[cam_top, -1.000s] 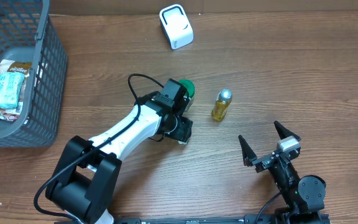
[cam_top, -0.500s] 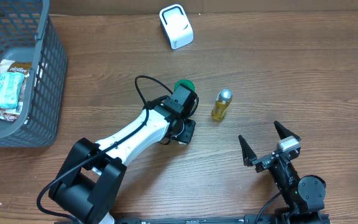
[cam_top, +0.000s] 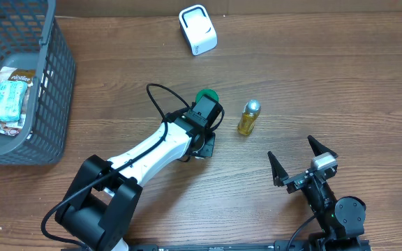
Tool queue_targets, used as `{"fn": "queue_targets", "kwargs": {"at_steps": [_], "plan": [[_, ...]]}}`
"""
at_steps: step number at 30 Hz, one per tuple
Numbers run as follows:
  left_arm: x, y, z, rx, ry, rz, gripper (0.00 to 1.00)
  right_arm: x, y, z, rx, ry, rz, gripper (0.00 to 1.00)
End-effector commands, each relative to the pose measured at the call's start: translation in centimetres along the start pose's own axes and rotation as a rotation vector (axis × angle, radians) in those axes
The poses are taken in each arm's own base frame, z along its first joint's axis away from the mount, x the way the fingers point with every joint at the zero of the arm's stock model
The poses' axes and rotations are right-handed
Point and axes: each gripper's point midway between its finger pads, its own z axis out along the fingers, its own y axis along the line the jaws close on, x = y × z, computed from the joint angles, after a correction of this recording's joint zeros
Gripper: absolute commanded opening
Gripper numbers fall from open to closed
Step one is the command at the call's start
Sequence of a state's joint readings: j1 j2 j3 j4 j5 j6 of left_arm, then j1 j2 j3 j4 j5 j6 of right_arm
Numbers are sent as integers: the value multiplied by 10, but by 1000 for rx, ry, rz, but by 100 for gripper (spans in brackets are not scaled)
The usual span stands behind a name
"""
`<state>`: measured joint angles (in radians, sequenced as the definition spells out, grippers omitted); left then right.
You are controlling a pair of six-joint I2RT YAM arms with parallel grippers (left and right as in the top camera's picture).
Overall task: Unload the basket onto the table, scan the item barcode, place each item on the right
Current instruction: 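Withdraw the left gripper and reach into the grey basket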
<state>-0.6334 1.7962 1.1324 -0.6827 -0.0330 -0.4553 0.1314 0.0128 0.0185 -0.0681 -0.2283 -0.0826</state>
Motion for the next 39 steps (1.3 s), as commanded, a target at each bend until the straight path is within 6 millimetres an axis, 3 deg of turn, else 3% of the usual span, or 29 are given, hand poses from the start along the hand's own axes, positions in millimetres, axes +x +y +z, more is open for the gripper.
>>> {"fn": "queue_targets", "kwargs": {"at_steps": [1,17,21,24,29,33,36,38,39], "plan": [[-20,5,-12,-47,-86,-67,24,1,-3,0,14,-5,-6,100],[-28,2,-11,-34,-123,-68,33,2,-3,0,14,-5,-6,100],[-29,1,-12,-33,-125,-68,59,1,-3,0,14,-5,-6,100],[-32,0,-15,-22,-124,-72,66,2,-3,0,14,-5,-6,100],[-46,-3,-37,-20,-136,-55,67,2,-3,0,14,-5,-6,100],[-61,-7,-67,-19,-155,-26,66,1,-3,0,14,-5,-6,100],[-73,-7,-95,-17,-171,0,56,2,-3,0,14,-5,-6,100],[-77,-4,-117,-19,-171,27,4,2,-3,0,14,-5,-6,100],[-78,-1,-129,-23,-170,32,4,1,-3,0,14,-5,-6,100]]}}
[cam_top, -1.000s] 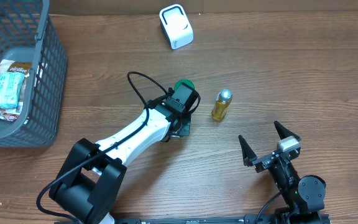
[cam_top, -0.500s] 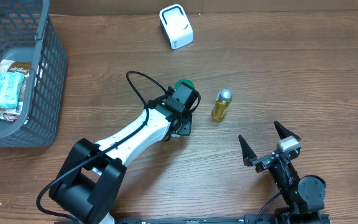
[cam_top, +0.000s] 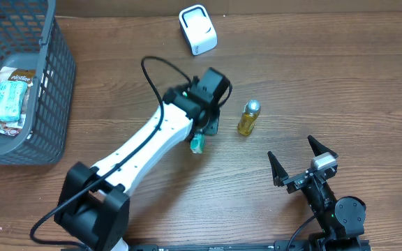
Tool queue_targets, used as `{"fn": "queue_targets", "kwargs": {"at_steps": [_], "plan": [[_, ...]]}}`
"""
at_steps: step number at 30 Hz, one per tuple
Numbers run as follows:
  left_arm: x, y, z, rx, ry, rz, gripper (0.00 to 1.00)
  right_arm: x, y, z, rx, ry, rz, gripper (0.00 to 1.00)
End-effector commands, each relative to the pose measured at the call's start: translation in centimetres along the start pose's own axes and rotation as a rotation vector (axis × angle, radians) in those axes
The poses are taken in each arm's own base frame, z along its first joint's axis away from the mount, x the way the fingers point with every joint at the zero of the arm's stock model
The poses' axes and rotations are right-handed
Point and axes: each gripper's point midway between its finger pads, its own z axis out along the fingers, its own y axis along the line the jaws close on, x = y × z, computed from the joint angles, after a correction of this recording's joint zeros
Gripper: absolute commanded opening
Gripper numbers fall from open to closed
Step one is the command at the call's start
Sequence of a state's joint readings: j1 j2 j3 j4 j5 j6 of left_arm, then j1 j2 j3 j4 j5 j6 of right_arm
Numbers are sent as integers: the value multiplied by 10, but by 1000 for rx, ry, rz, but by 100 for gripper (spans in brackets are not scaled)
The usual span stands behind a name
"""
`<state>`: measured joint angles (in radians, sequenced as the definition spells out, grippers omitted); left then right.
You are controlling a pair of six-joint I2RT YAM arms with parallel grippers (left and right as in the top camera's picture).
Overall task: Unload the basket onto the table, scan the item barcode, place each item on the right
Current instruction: 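Withdraw the left gripper and reach into the grey basket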
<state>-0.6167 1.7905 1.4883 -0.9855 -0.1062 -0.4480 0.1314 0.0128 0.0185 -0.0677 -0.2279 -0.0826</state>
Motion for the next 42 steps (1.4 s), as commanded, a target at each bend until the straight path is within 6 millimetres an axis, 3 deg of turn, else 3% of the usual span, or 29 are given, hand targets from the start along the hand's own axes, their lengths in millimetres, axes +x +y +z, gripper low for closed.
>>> {"fn": "queue_targets", "kwargs": {"at_steps": [1,8,13,18,21,24,35,36,39,42], "plan": [[-26,7,-54,22,-87,50,4,2,-3,0,14,-5,-6,100],[-35,38,-128,6,-128,54,4,2,-3,0,14,-5,-6,100],[-49,71,-185,11,-280,-31,4,2,-3,0,14,-5,-6,100],[-60,141,-251,-146,-518,-191,7,2,-3,0,13,-5,-6,100],[-61,177,-279,-245,-621,-281,11,2,-3,0,14,-5,-6,100],[-62,216,-304,-349,-713,-380,33,2,-3,0,14,-5,-6,100],[-75,299,-337,-576,-815,-414,69,2,-3,0,14,-5,-6,100],[-74,308,-336,-594,-806,-426,71,2,-3,0,14,-5,-6,100],[-70,336,-325,-641,-762,-478,89,2,-3,0,14,-5,-6,100],[-66,364,-308,-683,-698,-524,97,2,-3,0,14,-5,-6,100]]}}
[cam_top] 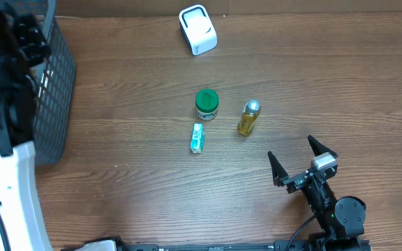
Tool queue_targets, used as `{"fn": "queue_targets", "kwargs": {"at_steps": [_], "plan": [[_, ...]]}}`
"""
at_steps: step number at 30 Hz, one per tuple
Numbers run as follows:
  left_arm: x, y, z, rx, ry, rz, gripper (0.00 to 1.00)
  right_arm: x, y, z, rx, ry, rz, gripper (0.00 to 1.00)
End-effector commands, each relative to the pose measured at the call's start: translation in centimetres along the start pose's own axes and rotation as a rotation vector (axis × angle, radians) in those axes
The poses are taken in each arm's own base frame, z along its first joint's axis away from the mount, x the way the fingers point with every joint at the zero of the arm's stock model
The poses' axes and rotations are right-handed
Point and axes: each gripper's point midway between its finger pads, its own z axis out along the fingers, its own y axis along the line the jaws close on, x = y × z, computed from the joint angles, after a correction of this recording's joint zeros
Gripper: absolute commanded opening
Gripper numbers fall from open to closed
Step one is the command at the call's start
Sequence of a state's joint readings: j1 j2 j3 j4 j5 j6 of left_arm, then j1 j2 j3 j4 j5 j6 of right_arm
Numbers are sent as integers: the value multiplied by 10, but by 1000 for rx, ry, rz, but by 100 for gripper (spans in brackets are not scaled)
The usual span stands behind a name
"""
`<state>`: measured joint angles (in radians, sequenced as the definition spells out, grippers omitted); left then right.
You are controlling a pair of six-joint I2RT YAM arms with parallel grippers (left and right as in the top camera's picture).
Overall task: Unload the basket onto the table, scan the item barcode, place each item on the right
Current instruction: 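Withdraw the left gripper and reach into the grey basket, then grasp the green wet-wipes pack in the basket with the left gripper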
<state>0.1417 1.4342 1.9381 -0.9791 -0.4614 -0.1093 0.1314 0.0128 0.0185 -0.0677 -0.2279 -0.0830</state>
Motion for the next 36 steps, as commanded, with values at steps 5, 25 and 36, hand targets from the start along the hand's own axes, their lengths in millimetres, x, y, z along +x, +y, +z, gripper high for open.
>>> {"fn": "queue_targets", "kwargs": {"at_steps": [5,25,36], "plan": [[34,41,79,-169,163,24,100,2,-3,0,14,-5,-5,100],[183,96,227,-307,613,54,100,2,-3,0,14,-5,-5,100],[253,75,282,-38,750,161,100,2,-3,0,14,-5,-5,100]]}}
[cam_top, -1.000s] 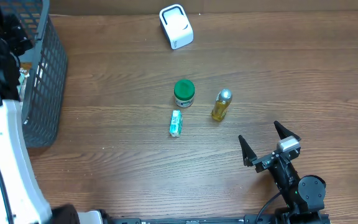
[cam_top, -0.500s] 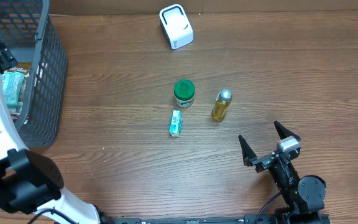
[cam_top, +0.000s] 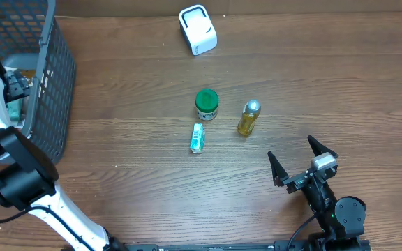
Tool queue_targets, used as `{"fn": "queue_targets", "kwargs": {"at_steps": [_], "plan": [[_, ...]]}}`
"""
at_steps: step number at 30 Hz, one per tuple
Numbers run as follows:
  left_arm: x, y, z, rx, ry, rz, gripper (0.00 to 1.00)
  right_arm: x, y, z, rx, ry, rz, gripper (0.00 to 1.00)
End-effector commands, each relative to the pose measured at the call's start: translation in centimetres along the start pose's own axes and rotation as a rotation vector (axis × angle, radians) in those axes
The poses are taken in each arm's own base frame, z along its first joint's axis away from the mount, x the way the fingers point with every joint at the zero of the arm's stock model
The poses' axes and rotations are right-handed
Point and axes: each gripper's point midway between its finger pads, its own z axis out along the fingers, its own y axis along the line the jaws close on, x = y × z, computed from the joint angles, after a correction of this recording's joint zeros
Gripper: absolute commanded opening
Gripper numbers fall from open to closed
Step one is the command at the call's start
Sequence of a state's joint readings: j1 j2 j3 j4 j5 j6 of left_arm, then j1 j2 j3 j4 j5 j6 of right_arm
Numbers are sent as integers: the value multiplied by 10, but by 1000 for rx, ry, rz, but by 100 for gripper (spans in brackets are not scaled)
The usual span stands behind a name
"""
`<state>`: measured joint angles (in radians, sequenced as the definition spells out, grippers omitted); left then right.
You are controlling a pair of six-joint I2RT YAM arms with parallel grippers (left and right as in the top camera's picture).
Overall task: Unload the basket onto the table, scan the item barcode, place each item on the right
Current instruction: 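Grasp the green wet-wipes pack in the basket with the left gripper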
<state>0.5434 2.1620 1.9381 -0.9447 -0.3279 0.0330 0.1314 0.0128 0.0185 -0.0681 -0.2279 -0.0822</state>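
Observation:
The white barcode scanner stands at the back of the table. In the middle are a green-lidded jar, a yellow bottle with a silver cap and a small teal and white packet lying flat. My left arm reaches down into the grey basket at the far left. The left gripper is inside it, over a pale packet, and its jaws are too dark to read. My right gripper stands open near the front right, holding nothing.
The basket's tall mesh wall borders the left side of the table. The brown wooden table top stretches to the right of the items.
My left arm was high over the basket, large in the overhead view; now it is lower, with the gripper down inside the basket. The table items and the right arm have not moved.
My left gripper was low by the green jar, covering the spot below it. Then it sat higher and the teal packet lay on the table there. Afterwards the arm was over the basket at the left, and now it reaches into it.

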Motion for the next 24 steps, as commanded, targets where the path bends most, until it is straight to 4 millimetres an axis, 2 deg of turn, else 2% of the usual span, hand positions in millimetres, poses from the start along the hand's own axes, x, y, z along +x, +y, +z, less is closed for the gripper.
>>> {"fn": "queue_targets", "kwargs": {"at_steps": [1,10,18,24], "plan": [[-1,-17,14,126,-4,104,100,1,-3,0,14,-5,-6,100],[-8,-24,20,230,-43,144,100,1,-3,0,14,-5,-6,100],[1,-8,34,218,-30,132,100,1,-3,0,14,-5,-6,100],[11,-17,46,264,-25,148,100,2,-3,0,14,-5,-6,100]]}}
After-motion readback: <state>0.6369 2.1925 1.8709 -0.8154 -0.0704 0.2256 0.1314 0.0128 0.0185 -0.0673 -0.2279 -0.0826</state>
